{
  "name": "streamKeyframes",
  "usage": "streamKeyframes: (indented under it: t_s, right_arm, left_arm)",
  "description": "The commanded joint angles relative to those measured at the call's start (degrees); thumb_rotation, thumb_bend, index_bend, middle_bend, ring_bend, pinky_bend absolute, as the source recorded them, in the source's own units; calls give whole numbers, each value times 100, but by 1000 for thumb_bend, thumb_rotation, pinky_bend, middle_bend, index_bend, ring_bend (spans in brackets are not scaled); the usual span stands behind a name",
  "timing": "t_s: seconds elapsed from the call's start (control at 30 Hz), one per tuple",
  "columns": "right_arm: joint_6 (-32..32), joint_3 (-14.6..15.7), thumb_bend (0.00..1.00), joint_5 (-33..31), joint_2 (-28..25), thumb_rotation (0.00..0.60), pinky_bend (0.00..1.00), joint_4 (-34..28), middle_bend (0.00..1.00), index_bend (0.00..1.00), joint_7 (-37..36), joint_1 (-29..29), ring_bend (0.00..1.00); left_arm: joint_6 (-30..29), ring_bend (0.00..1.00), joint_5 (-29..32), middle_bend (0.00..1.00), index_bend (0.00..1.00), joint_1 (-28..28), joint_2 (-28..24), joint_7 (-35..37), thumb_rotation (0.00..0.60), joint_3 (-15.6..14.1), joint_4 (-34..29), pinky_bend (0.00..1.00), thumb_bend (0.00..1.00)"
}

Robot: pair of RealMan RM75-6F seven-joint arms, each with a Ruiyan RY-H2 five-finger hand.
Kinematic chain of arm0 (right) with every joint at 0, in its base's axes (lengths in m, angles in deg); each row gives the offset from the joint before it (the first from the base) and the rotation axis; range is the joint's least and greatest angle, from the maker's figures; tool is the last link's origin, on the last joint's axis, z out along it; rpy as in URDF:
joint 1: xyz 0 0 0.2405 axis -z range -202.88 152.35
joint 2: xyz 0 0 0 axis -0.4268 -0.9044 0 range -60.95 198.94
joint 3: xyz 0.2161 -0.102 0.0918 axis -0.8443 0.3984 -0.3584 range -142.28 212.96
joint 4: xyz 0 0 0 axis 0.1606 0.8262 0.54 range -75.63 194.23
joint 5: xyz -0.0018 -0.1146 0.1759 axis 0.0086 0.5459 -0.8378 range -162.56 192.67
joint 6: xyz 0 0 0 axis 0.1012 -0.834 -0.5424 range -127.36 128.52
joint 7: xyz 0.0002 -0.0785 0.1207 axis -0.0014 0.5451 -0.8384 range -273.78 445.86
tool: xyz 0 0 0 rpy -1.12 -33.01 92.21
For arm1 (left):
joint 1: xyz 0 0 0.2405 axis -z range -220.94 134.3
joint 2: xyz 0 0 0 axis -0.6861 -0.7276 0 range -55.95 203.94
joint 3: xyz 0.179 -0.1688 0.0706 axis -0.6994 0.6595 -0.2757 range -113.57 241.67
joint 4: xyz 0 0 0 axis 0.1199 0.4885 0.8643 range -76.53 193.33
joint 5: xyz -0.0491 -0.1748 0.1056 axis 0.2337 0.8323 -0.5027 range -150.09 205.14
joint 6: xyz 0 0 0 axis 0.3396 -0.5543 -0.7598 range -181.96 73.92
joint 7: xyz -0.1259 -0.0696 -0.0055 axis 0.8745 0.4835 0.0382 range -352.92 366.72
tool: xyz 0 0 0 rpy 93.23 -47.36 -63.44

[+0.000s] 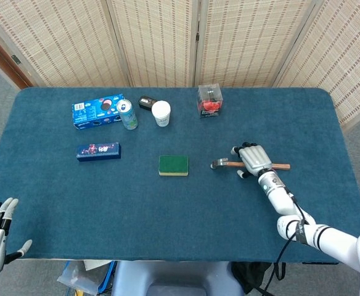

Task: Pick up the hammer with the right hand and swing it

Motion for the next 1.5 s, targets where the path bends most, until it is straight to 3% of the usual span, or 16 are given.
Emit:
streamKeyframes:
  t_s: [0.03, 0.27, 0.57, 0.9, 1.5]
  right_arm:
    - [32, 27, 294, -46, 69, 600, 175, 81, 360, 271, 17, -47, 147]
    - [132, 68, 342, -146, 236, 600, 174, 307, 390, 292, 15, -160, 147]
    - [199, 92, 508, -196, 353, 600, 174, 492, 469, 372, -75, -231, 202]
    - [215, 99, 608, -157, 311, 600, 175, 496, 524, 440, -239, -235, 253]
    - [-199, -45, 675, 397, 363, 600, 207, 443, 650, 528, -997, -71, 392]
  left_arm:
    - [12, 0, 20, 0, 0, -7, 9, 17, 600, 1, 27, 0, 176]
    - [21, 0, 50, 0, 0, -23, 29, 62, 600, 7, 70, 0, 175]
    - [20, 0, 84, 0, 0, -47, 39, 85, 600, 16, 97, 0, 175]
    - [59, 0, 104, 0, 0, -33, 35, 75, 600, 33, 102, 0, 176]
    - [106, 0, 145, 0, 0, -31, 21, 27, 600, 37, 67, 0, 176]
